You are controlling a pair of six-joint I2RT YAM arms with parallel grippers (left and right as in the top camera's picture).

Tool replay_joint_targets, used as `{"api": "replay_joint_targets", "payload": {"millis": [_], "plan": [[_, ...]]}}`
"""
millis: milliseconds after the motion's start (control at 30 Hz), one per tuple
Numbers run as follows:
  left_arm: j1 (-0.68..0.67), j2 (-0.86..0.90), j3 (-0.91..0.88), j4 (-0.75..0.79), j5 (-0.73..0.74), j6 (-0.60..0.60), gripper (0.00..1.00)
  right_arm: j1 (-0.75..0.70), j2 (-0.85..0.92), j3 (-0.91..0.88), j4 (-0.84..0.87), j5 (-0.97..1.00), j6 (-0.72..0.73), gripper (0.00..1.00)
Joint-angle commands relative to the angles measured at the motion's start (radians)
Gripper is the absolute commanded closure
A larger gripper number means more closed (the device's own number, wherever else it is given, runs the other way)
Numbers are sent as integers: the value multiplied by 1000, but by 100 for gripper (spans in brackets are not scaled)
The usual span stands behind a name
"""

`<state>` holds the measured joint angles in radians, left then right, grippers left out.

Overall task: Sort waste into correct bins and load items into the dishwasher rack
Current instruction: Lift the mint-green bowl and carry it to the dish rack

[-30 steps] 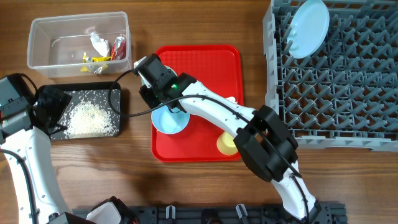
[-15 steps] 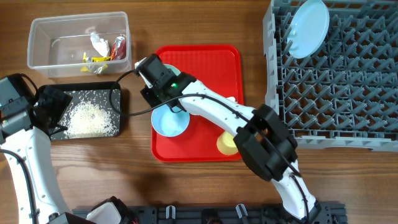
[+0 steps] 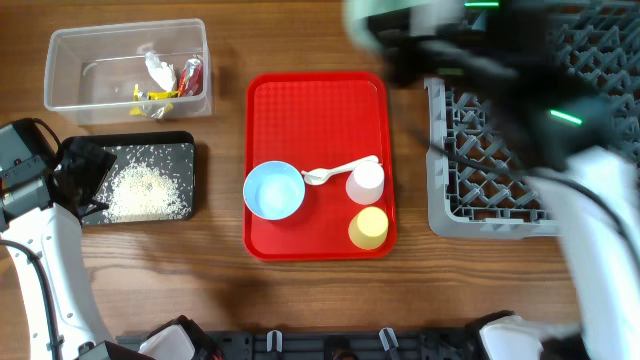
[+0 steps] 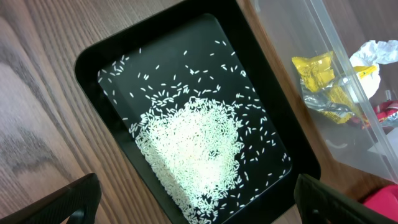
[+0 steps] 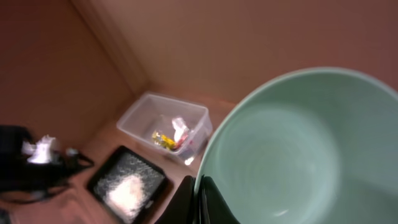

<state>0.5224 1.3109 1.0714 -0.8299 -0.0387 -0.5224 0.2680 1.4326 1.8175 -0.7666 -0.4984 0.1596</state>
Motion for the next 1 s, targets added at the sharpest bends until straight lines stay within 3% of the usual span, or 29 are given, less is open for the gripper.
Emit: {"api": "replay_joint_targets", "payload": {"millis": [0,233,367,567,833,967], "plan": [[4,8,9,0,-2,-10,0,-252,-40,-12,-104,-449,-28,96],[4,8,9,0,25,-10,0,-600,21,-135,-300,-961,-354,96],[4,8,9,0,27,-10,0,-707,103,-273,-266,-1106,-424,96],[4,8,9,0,27,-10,0,-754,265,-457,-122,-1124,-430,96],[4,8,9,-1,27,-9,0,-787,379,-481,-15,-1110,-415,96],[4,8,9,-1,27,-9,0,-812,384,-484,-40,-999,-421,96]]}}
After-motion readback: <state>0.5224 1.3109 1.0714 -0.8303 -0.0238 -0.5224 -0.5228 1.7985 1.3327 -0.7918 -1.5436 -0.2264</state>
